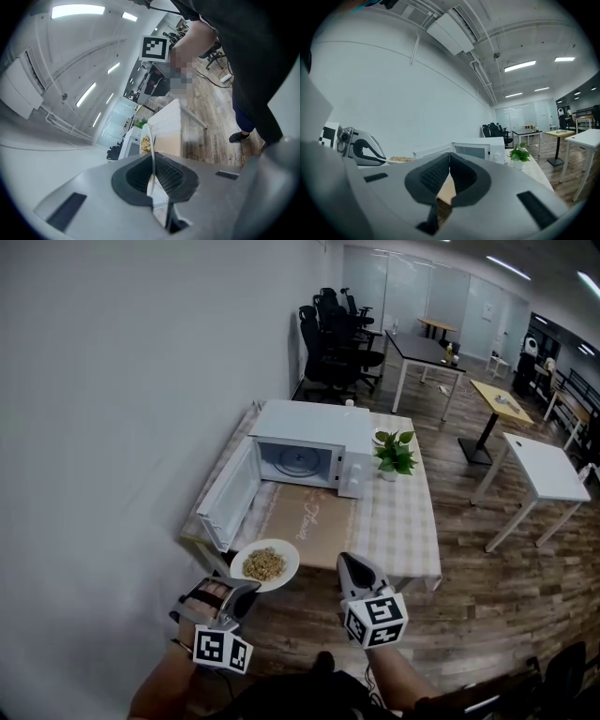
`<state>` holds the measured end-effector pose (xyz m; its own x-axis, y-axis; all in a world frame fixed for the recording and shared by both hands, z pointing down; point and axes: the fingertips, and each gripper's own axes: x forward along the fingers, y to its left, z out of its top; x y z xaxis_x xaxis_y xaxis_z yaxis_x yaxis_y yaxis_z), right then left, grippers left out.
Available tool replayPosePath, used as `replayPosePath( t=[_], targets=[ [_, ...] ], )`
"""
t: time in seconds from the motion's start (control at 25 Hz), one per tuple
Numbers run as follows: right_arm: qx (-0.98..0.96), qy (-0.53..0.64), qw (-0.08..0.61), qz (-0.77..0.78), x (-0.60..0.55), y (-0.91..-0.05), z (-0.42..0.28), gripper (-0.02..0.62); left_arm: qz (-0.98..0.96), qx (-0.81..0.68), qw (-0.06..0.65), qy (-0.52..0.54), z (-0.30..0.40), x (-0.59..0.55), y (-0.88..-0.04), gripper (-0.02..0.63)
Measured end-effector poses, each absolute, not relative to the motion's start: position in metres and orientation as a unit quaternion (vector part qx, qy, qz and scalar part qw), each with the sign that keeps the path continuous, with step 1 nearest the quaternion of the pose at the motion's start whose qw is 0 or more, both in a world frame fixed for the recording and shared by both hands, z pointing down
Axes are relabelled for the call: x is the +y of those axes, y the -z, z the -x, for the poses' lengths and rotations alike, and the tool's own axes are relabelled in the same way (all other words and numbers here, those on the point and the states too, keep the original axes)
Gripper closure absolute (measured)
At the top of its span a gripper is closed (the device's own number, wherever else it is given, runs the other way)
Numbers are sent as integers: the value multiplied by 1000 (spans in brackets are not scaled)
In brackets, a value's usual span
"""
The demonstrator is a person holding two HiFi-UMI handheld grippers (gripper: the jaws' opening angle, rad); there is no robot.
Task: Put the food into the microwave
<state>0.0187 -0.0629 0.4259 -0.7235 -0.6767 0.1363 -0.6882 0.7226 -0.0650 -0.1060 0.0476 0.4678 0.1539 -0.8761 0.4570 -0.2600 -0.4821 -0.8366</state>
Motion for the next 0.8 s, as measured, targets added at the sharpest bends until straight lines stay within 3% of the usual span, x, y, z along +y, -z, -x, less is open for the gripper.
replayPosePath(
  t=[0.8],
  targets=[
    [-944,-51,41,-323,-157,-429,-47,586,668,422,310,529,72,-52,-460,586]
  ],
)
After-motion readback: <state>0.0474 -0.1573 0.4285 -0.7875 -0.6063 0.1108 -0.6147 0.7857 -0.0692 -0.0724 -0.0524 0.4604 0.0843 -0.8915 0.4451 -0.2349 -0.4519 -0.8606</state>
